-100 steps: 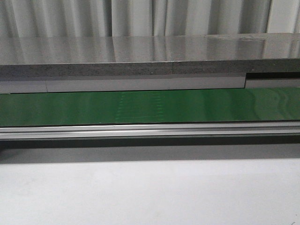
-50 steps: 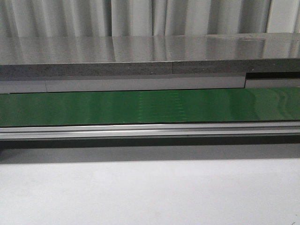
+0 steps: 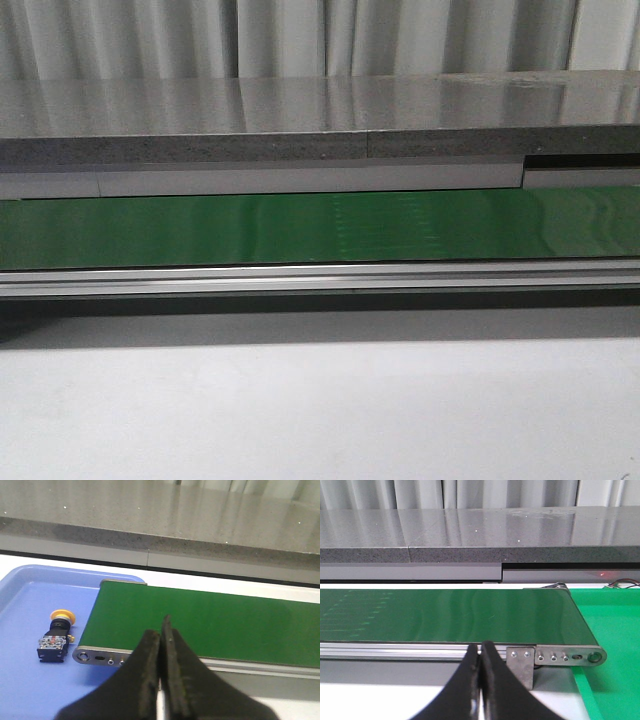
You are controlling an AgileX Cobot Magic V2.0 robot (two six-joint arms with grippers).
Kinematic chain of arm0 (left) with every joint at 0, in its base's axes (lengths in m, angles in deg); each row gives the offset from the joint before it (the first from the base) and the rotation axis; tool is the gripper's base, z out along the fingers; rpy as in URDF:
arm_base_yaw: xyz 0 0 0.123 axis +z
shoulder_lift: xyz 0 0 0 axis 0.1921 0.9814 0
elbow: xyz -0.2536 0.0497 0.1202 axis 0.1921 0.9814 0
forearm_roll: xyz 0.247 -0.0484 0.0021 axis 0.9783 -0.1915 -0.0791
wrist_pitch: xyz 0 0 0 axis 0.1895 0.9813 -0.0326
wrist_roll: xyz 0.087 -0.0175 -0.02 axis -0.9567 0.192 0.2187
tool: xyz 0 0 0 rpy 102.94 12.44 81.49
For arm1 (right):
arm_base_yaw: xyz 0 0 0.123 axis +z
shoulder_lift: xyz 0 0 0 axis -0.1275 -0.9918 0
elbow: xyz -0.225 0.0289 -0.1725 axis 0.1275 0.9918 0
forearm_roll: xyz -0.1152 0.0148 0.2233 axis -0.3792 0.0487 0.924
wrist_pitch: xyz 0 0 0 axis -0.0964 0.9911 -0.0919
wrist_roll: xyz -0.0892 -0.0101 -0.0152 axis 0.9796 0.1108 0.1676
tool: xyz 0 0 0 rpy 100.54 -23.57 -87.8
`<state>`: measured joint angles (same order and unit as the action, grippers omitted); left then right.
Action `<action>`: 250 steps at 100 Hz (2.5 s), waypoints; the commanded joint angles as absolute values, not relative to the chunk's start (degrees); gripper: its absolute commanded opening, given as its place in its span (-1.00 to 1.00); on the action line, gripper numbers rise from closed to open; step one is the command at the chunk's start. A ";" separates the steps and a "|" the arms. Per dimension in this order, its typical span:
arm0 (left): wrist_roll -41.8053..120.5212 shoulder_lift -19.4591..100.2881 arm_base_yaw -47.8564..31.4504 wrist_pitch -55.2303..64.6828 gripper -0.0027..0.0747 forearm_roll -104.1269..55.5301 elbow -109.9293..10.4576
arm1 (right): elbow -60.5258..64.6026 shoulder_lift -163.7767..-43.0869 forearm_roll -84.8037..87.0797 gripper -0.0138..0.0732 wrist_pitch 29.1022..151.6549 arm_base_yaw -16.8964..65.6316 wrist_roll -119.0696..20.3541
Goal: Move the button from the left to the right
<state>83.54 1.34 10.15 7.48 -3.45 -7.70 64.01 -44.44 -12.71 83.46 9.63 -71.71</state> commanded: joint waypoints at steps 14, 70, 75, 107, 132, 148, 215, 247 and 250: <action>84.15 14.77 10.17 13.86 -0.98 -2.86 -23.75 | 63.14 -43.35 -12.57 -0.84 78.72 9.46 -71.41; 84.15 34.36 10.17 31.33 -0.98 -2.38 -40.71 | 63.14 -43.35 -12.57 -0.84 78.72 9.46 -71.41; 84.15 34.85 10.17 31.55 -0.98 -2.38 -40.71 | 63.14 -43.35 -12.57 -0.84 78.72 9.46 -71.41; 84.05 35.27 10.17 31.82 -0.98 -2.26 -40.71 | 63.14 -43.35 -12.57 -0.84 78.72 9.46 -71.41; 83.50 35.27 10.17 31.95 -0.28 -2.18 -40.71 | 63.14 -43.35 -12.57 -0.84 78.72 9.46 -71.41; 83.50 35.27 10.17 32.40 0.65 -1.91 -40.71 | 63.14 -43.35 -12.57 -0.84 78.72 9.46 -71.41; 83.50 38.49 14.47 34.36 0.80 1.87 -44.70 | 63.14 -43.35 -12.57 -0.84 78.72 9.46 -71.41; 80.59 52.70 26.00 32.95 0.80 -0.15 -54.53 | 63.14 -43.35 -12.57 -0.84 78.72 9.46 -71.41; 80.33 54.32 26.58 32.81 0.80 -0.49 -55.39 | 63.14 -43.35 -12.57 -0.84 78.72 9.46 -71.41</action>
<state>81.02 51.46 24.99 36.66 1.00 -51.61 64.01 -44.44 -12.71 83.46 9.63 -71.71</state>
